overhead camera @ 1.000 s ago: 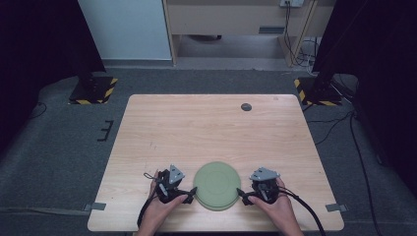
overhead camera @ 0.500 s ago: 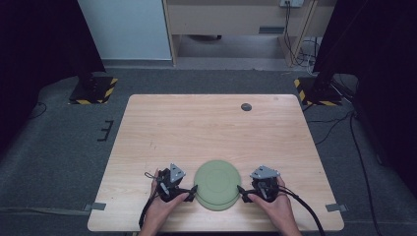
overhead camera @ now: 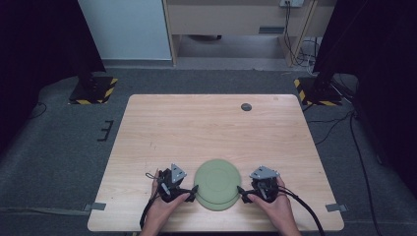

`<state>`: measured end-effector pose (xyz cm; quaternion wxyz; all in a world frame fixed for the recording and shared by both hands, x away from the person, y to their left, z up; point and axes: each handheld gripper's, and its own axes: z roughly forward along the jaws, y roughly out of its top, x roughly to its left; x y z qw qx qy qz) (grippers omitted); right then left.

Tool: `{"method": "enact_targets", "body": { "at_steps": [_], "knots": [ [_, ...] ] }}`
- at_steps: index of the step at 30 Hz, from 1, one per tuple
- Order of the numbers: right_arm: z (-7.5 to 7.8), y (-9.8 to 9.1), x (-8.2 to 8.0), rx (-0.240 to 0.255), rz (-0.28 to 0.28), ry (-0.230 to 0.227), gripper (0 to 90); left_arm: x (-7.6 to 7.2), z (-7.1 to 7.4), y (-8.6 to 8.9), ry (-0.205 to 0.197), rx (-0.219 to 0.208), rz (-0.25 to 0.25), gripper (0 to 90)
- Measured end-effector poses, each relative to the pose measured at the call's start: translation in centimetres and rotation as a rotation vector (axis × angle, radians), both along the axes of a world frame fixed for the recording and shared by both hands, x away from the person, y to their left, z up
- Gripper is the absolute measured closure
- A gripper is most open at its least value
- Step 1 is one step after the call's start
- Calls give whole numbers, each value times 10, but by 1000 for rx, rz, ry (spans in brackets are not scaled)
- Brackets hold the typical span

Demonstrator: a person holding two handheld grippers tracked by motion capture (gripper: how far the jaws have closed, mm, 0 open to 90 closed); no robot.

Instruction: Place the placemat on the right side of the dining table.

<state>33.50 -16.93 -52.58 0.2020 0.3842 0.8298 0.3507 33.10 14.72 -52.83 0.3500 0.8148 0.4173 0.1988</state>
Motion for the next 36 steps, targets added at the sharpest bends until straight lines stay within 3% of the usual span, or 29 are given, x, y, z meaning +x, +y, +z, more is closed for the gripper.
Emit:
{"method": "enact_targets", "body": {
  "at_steps": [9,15,25,32,36],
  "knots": [
    [-1,-2,0,41,-3,16,80,-1,1,-2,-16,3,17,24],
    [-2,0,-2,22,7,20,72,0,0,-2,-8,5,16,12],
    [-2,1,3,20,-45,8,62,5,-1,-3,-18,-4,31,3],
    [-2,3,-2,21,-5,16,82,1,0,-5,-8,4,13,21],
    [-2,3,0,17,-10,14,66,2,0,-5,-9,6,19,9]
  ]
}}
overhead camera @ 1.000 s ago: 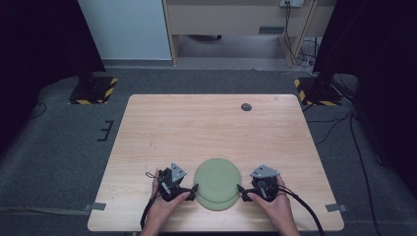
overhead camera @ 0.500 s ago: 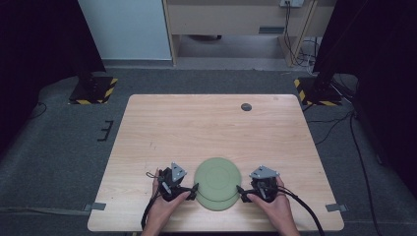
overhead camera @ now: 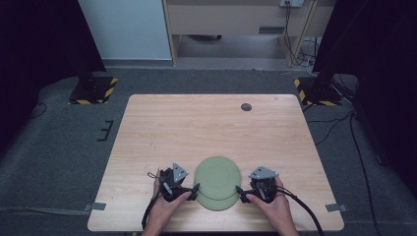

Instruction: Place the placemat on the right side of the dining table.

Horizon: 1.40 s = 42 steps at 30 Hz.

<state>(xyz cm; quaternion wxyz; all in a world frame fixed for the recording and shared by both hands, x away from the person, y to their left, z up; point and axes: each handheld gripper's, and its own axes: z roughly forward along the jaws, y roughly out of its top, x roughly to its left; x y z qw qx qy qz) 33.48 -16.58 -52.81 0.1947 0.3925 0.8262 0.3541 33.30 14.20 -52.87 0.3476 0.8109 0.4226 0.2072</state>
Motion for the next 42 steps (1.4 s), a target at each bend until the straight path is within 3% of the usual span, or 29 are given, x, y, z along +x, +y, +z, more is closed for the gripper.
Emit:
{"method": "enact_targets", "body": {
  "at_steps": [8,16,26,33,42],
  "knots": [
    [0,2,4,-4,-39,-20,67,4,-2,0,-17,-10,15,3],
    [0,3,0,4,-9,-15,95,1,-1,-2,-13,3,1,18],
    [-1,4,4,12,-33,-15,71,4,-3,-1,-20,-7,16,8],
    [0,7,0,21,-8,-11,88,3,-2,-3,-19,-4,11,17],
    [0,8,3,21,-40,-22,77,4,-3,-5,-36,-4,24,18]
  ]
}}
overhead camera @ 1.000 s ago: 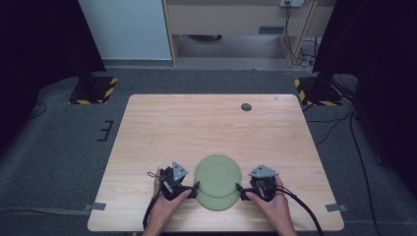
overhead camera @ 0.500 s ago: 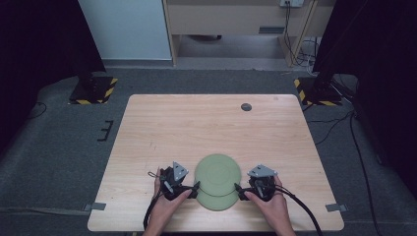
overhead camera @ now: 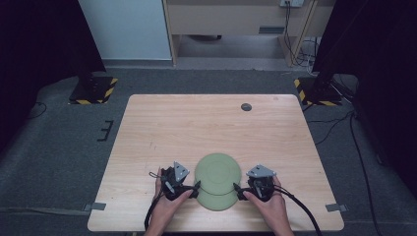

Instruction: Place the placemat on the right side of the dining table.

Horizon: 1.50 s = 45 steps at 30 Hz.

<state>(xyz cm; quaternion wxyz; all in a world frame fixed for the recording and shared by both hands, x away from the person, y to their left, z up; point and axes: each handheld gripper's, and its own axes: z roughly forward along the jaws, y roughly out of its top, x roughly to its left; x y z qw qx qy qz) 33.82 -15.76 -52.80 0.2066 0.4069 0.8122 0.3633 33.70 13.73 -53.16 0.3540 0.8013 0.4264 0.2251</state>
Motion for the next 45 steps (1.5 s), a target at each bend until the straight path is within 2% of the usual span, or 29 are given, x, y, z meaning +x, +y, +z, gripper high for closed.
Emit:
{"method": "enact_targets", "body": {
  "at_steps": [3,7,13,15,18,24,26,28,32,37,41,45],
  "knots": [
    [0,-1,-1,11,5,7,102,-1,0,0,13,-6,-12,31],
    [-1,0,-3,15,18,17,101,-3,1,-3,7,6,-17,27],
    [-1,1,0,12,5,13,76,-1,0,-3,2,0,-7,13],
    [-1,1,0,18,11,30,90,-2,0,-3,4,-1,-8,18],
    [2,3,2,-15,31,91,76,-3,1,-3,5,1,-14,25],
    [11,4,7,-59,93,103,71,-8,1,-4,9,10,-34,26],
    [18,3,12,-48,122,105,68,-9,1,-5,7,10,-39,25],
    [25,5,18,-65,145,113,66,-9,1,-6,7,11,-44,25],
    [41,11,34,-77,186,163,71,-10,1,-6,8,3,-37,26],
    [54,18,53,-79,195,202,73,-9,0,-8,2,2,-37,23],
    [61,22,68,-97,196,213,88,-8,0,-9,1,4,-36,20],
    [65,26,83,-72,197,228,116,-8,0,-9,3,3,-37,12]
  ]
}}
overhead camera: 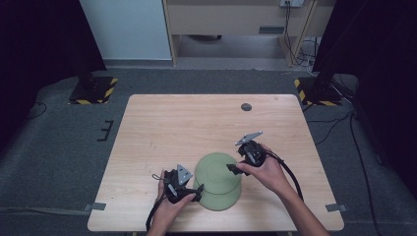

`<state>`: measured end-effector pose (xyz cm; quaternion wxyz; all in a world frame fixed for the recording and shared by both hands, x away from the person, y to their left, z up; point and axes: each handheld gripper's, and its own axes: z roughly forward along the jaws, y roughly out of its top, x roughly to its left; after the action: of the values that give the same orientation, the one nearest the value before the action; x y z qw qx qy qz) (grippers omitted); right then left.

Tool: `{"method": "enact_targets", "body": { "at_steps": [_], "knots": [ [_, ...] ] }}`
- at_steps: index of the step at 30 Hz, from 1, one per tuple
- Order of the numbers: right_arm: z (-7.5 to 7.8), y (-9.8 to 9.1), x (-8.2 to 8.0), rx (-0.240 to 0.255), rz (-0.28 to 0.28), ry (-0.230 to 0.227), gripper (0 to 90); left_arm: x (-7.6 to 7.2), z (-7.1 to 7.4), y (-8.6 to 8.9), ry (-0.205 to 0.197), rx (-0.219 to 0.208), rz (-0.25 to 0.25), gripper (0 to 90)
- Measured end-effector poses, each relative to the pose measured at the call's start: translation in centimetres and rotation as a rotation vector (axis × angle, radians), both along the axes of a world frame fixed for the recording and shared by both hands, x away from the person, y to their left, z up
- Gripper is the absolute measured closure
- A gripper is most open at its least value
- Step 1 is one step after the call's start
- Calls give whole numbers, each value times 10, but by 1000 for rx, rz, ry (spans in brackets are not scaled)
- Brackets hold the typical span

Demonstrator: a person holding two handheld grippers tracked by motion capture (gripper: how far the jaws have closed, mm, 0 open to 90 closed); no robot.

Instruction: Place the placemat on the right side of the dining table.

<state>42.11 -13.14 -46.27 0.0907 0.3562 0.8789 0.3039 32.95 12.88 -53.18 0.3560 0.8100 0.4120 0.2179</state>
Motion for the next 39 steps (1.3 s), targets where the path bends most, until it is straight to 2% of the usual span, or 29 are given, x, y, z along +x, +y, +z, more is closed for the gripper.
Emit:
{"method": "enact_targets", "body": {
  "at_steps": [5,10,17,22,32,39],
  "knots": [
    [-9,5,20,30,-6,65,153,0,0,0,3,-3,0,9],
    [-25,9,32,47,0,99,161,0,0,0,1,-1,-1,12],
    [-37,13,37,47,12,139,269,-1,0,-1,-5,0,4,16],
    [-41,14,40,66,9,158,337,-1,0,-1,-5,2,5,16],
    [-49,20,44,88,14,213,328,-1,0,-1,-5,0,5,14],
    [-47,20,43,80,19,209,337,-1,0,-1,-5,2,6,11]
  ]
}}
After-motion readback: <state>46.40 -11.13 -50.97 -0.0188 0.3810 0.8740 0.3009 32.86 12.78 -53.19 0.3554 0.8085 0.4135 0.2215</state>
